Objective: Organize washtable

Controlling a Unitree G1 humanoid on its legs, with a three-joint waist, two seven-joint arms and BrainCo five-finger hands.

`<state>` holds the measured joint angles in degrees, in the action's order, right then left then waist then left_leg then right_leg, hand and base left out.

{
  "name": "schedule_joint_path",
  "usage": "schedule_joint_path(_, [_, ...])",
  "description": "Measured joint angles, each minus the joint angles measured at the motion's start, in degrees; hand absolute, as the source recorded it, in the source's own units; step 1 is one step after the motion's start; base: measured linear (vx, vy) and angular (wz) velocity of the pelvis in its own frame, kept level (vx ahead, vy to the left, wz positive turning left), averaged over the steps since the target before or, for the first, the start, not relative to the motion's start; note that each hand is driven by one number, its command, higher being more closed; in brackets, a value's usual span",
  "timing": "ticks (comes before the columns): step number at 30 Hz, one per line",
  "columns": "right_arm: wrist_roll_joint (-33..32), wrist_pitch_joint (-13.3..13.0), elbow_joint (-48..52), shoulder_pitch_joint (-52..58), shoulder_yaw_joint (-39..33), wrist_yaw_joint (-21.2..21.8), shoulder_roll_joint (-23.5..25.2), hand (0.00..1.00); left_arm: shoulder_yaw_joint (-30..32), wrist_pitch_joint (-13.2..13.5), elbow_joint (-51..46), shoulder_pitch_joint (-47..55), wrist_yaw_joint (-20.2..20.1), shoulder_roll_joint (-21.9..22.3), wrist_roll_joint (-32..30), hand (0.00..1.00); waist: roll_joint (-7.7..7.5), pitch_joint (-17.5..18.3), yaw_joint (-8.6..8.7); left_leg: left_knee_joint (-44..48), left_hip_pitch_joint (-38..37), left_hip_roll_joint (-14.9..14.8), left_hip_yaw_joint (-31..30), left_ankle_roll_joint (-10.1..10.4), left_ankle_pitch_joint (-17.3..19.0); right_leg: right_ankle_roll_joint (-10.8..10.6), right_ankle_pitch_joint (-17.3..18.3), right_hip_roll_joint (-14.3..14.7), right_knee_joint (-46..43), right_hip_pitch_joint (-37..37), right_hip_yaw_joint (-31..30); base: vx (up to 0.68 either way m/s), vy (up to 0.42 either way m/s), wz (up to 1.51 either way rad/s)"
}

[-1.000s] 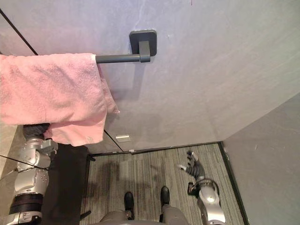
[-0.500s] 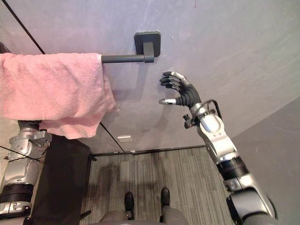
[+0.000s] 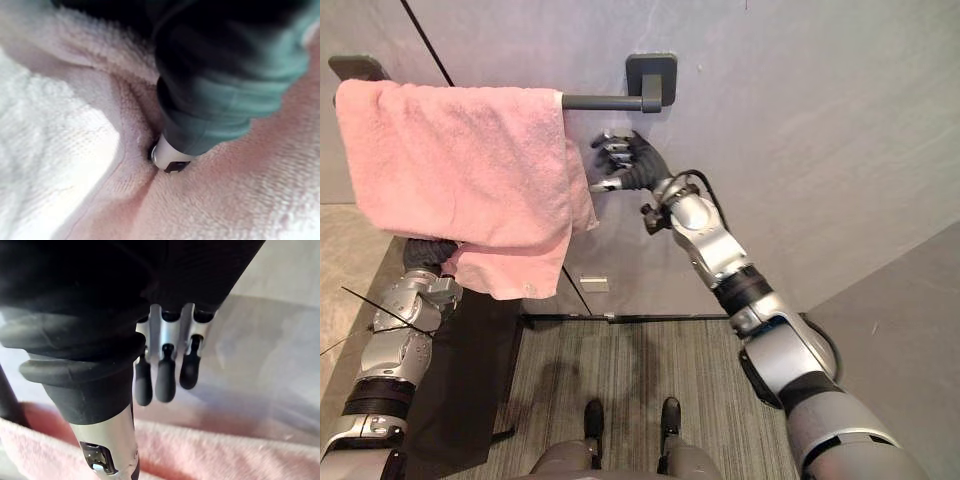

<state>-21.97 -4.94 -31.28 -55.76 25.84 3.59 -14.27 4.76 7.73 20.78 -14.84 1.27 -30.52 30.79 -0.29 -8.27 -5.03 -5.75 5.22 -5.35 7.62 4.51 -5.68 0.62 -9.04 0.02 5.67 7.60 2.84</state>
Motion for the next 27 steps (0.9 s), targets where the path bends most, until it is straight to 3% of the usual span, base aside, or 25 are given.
schedule_joint_path(4, [1.08,0.42,-3.09,-4.10,0.18,-0.20,4.58,0.00,-0.36,-0.05,0.32,-0.04,0.11,1.17,-0.02,1.00,0.06,0.04,-0.74,0.01,0.58,-0.67,-1.17,0.95,-0.65,0.30,-0.23,0.71,0.01,0.11,1.10,-0.01,-0.007,0.12])
schedule_joint_path(11, [1.89,0.42,-3.89,-5.17,2.04,-1.48,7.53,0.00,-0.83,-0.04,2.54,-2.27,0.64,1.24,-0.03,1.00,0.10,0.10,-0.79,0.32,1.04,-0.65,-1.97,0.93,-1.05,0.80,-0.44,0.86,-0.02,0.11,1.97,0.01,0.040,0.07])
schedule_joint_path(12, [1.90,0.42,-3.90,-5.17,2.04,-1.75,7.85,1.00,-0.83,-0.04,2.58,-2.59,1.01,1.25,-0.04,1.00,0.11,0.11,-0.77,0.33,1.04,-0.63,-1.96,0.93,-1.05,0.80,-0.45,0.85,-0.02,0.11,1.96,0.01,0.046,0.00])
schedule_joint_path(27, [7.27,0.43,-5.68,-6.03,-1.26,-4.81,8.63,1.00,-0.60,-0.04,4.54,-3.43,1.64,2.91,-0.12,1.00,0.18,0.68,-0.46,0.33,0.90,-0.63,-2.49,1.08,-1.27,0.86,-0.47,0.96,0.00,-0.19,2.23,-0.01,0.041,0.01])
